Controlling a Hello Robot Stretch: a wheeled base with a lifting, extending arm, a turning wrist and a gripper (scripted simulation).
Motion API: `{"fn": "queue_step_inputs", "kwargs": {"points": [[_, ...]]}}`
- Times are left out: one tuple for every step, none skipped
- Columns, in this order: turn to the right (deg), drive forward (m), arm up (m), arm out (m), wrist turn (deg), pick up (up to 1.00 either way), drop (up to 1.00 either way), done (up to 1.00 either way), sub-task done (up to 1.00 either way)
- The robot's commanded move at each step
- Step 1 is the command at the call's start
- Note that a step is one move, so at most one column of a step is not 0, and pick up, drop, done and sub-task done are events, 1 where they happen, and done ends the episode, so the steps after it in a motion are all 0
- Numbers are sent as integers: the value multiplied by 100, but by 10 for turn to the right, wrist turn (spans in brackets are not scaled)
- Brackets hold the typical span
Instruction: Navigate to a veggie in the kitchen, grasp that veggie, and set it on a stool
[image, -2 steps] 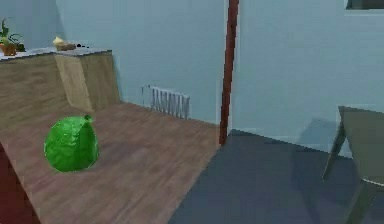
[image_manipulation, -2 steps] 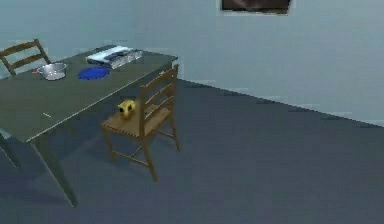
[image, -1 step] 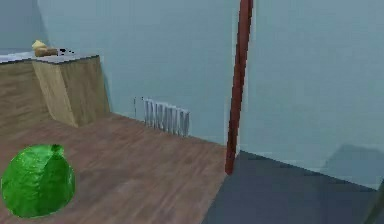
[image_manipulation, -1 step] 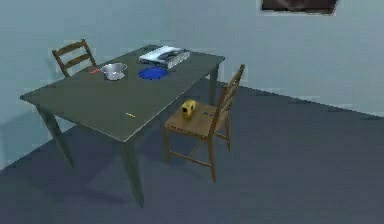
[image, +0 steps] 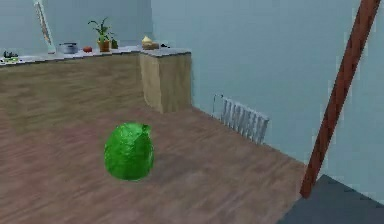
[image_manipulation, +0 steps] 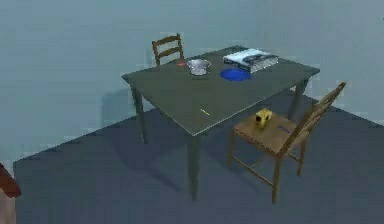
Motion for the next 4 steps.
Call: {"fn": "queue_step_inputs", "kwargs": {"points": [[0,75,0,0,0,0,0,0,0],[-450,0,0,0,0,0,0,0,0],[-420,0,0,0,0,0,0,0,0],[0,75,0,0,0,0,0,0,0]]}}
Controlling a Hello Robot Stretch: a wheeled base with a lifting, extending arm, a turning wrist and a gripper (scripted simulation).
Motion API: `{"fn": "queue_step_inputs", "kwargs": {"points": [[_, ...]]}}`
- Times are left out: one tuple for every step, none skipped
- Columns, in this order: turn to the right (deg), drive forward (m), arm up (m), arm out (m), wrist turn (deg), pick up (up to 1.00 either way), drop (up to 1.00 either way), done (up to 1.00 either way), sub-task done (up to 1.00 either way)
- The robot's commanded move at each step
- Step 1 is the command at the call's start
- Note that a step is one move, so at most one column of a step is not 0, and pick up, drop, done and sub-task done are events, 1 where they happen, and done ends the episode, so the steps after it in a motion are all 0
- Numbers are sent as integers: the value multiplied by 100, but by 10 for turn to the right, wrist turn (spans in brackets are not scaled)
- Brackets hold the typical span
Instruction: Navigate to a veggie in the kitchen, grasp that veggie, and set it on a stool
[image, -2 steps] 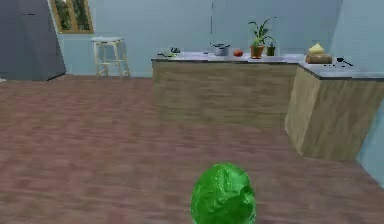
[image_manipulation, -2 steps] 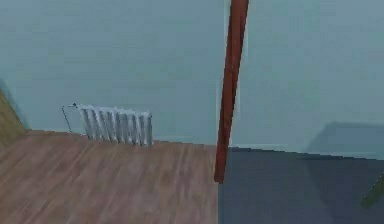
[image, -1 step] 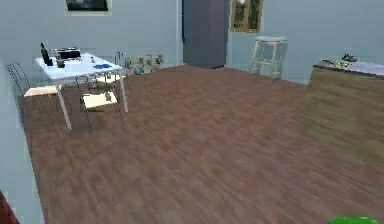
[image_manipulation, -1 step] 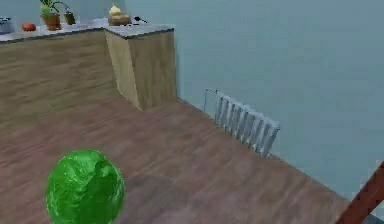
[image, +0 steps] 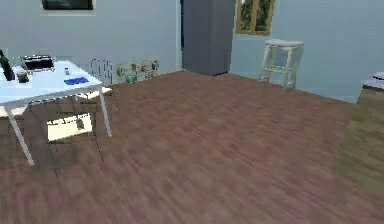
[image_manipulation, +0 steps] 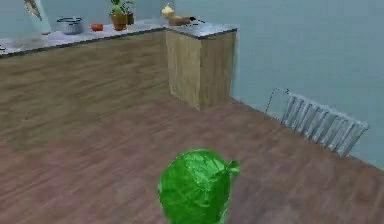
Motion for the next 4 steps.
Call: {"fn": "queue_step_inputs", "kwargs": {"points": [[450,0,0,0,0,0,0,0,0],[30,0,0,0,0,0,0,0,0],[0,100,0,0,0,0,0,0,0],[300,0,0,0,0,0,0,0,0]]}}
